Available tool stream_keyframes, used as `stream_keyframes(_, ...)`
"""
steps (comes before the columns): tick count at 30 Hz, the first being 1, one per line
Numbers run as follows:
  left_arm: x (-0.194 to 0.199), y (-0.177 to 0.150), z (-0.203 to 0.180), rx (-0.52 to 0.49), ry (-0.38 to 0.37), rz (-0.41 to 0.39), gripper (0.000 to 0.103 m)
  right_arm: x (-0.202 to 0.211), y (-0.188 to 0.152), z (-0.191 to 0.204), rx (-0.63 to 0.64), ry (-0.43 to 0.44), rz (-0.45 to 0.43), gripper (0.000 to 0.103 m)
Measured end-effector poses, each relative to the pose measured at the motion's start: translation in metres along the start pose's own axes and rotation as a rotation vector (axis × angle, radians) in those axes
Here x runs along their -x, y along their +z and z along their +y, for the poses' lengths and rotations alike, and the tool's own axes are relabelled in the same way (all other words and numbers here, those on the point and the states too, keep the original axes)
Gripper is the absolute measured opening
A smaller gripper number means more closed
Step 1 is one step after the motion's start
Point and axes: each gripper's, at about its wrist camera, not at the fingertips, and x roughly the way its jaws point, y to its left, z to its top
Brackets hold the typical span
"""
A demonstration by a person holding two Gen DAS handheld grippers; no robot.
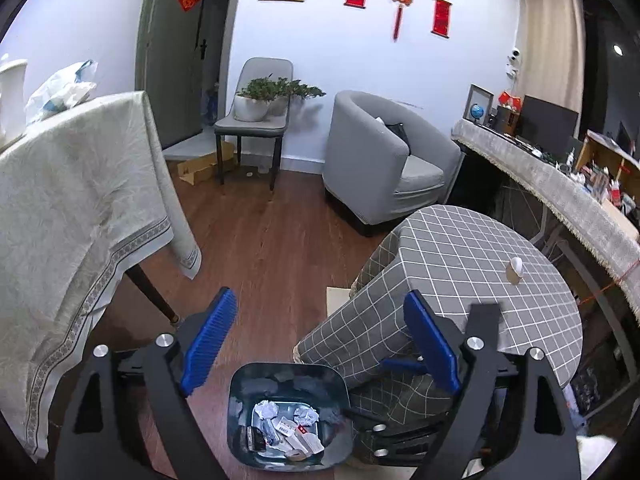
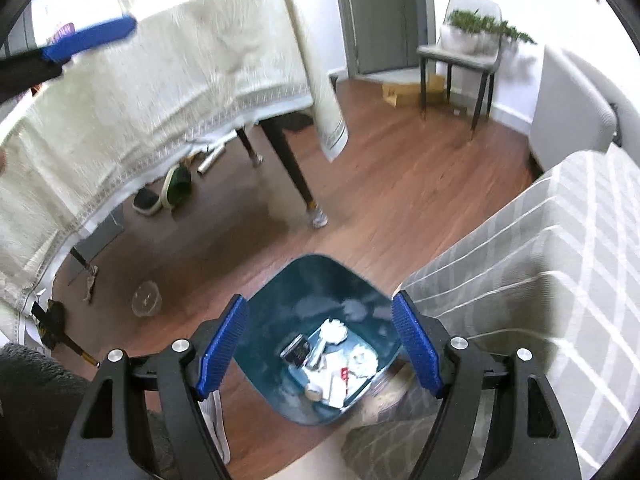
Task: Collect trash
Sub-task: 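Move both tools back over the table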
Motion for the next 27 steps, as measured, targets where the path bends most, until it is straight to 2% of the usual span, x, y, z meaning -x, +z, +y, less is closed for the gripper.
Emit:
stream_keyframes(4, -0.008, -0.002, -0.011, -0.025, -0.008, -0.017, 0.09, 0.027, -0.001, -0.014, -0.008, -0.029, -0.054, 0.076)
stream_keyframes(10, -0.019, 0.0, -0.038, -0.026, -0.065, -0.036, 0.09, 0.058, -0.01, -0.043, -0.032, -0.089, -0.096, 0.076)
stream_keyframes(21, -0.042, 0.002, -0.096, -0.074, -0.133, -0.03, 0.089, 0.098, -0.033, -0.103, -0.127, -0.199, -0.135, 0.076)
stream_keyframes(27, -0.058, 0.003, -0.124, -0.111, -0.176, -0.029, 0.088, 0.11, -0.044, -0.134, -0.162, -0.276, -0.123, 0.076)
